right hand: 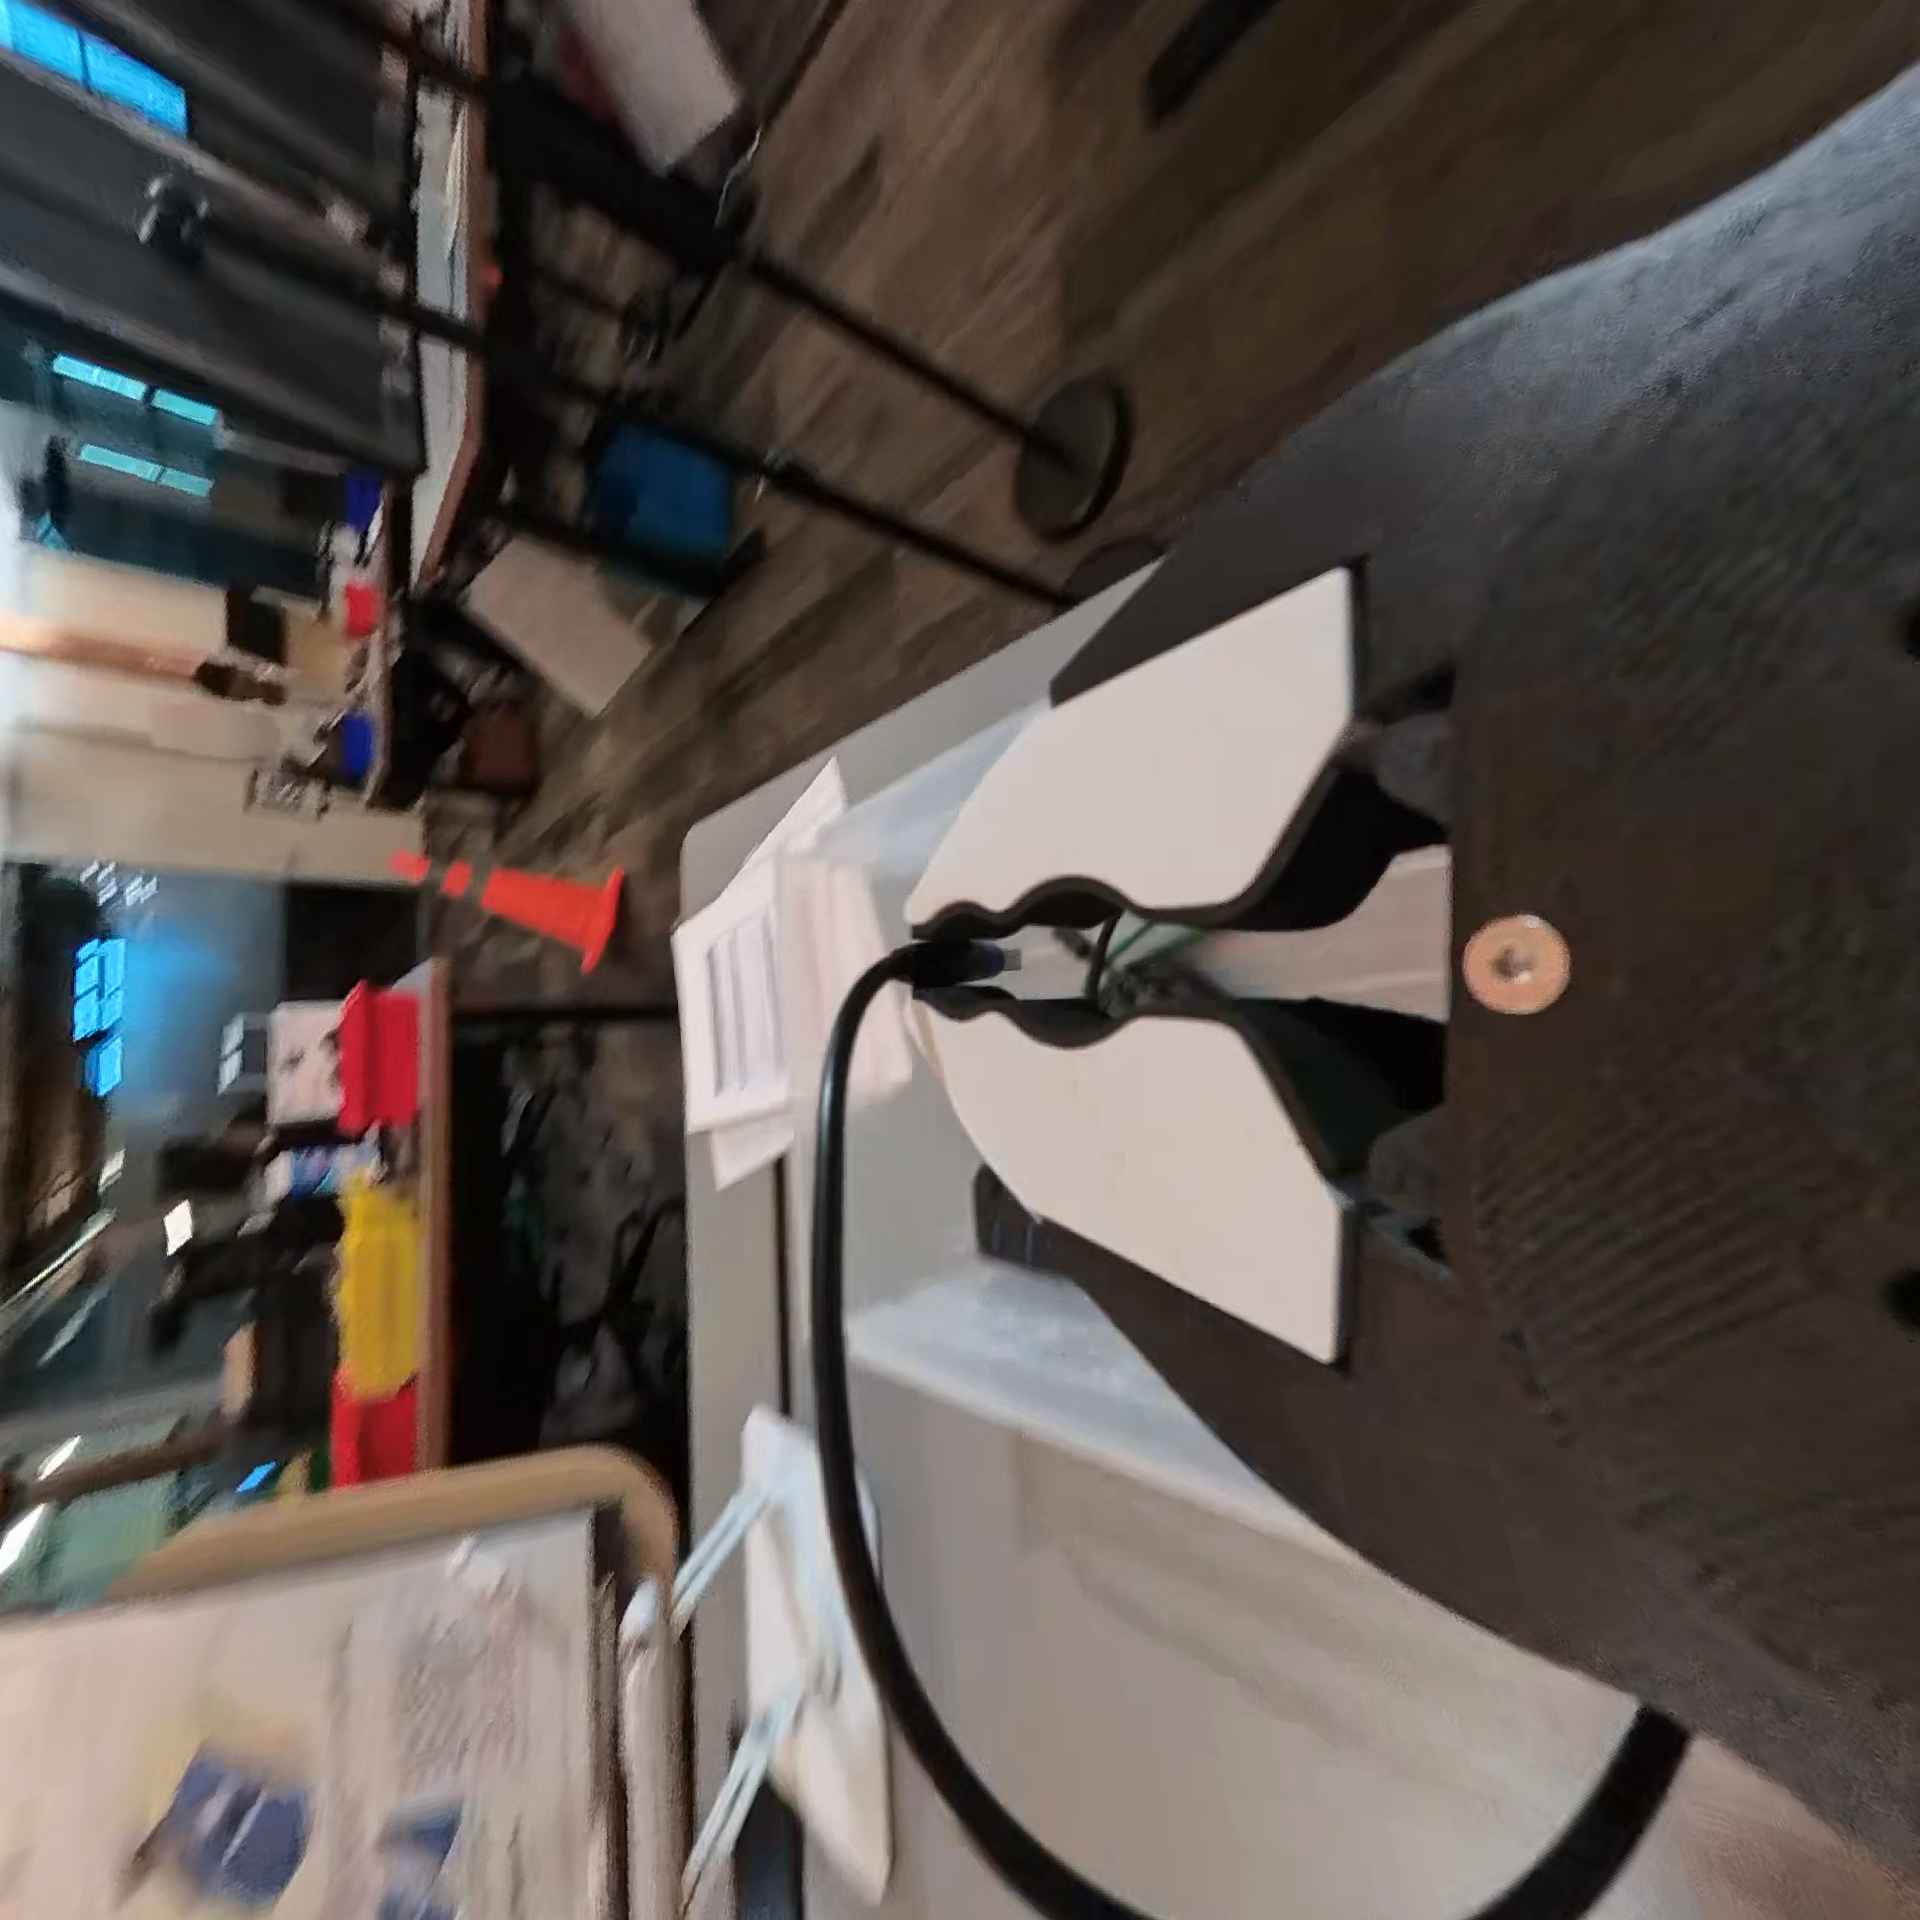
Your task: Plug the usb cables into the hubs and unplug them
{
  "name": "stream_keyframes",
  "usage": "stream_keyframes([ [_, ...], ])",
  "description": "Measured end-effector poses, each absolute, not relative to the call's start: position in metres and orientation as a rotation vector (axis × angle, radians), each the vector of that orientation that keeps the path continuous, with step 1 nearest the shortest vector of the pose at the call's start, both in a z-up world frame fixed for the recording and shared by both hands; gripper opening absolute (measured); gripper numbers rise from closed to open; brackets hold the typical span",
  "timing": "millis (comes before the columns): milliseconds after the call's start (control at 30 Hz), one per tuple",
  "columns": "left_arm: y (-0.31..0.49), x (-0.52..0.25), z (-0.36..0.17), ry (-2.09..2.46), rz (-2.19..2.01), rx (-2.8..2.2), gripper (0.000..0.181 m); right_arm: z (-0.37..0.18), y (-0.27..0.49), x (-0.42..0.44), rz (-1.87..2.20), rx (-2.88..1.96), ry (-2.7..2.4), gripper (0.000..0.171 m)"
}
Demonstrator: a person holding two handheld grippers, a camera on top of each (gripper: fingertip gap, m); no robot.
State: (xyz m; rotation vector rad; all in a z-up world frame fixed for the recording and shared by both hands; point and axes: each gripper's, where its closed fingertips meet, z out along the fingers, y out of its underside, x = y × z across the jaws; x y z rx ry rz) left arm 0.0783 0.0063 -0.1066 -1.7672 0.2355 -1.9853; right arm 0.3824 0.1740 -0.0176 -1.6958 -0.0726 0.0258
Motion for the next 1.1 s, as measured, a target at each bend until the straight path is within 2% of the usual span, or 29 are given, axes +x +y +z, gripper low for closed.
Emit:
stream_keyframes([
  [167, 0.007, 0.079, -0.108, 0.202, -2.006, -1.770, 0.026, -0.051, 0.201, 0.393, -0.220, -1.822, -0.133, 0.011],
  [233, 0.007, 0.079, -0.107, 0.200, -2.014, -1.768, 0.026, -0.064, 0.204, 0.394, -0.278, -1.863, -0.179, 0.019],
  [400, 0.007, 0.077, -0.108, 0.211, -1.990, -1.774, 0.026, -0.106, 0.199, 0.399, -0.360, -2.055, -0.326, 0.054],
  [633, 0.010, 0.074, -0.110, 0.189, -1.987, -1.783, 0.026, -0.084, 0.190, 0.401, -0.498, -1.963, -0.375, 0.051],
  [767, 0.011, 0.073, -0.111, 0.197, -1.974, -1.788, 0.026, -0.071, 0.186, 0.384, -0.433, -1.920, -0.394, 0.050],
  [933, 0.012, 0.073, -0.115, 0.239, -1.897, -1.817, 0.026, -0.030, 0.159, 0.282, -0.130, -1.647, -0.650, 0.040],
  [1100, 0.010, 0.074, -0.114, 0.288, -1.863, -1.820, 0.027, -0.010, 0.074, 0.151, 0.114, -1.161, -1.064, 0.023],
])
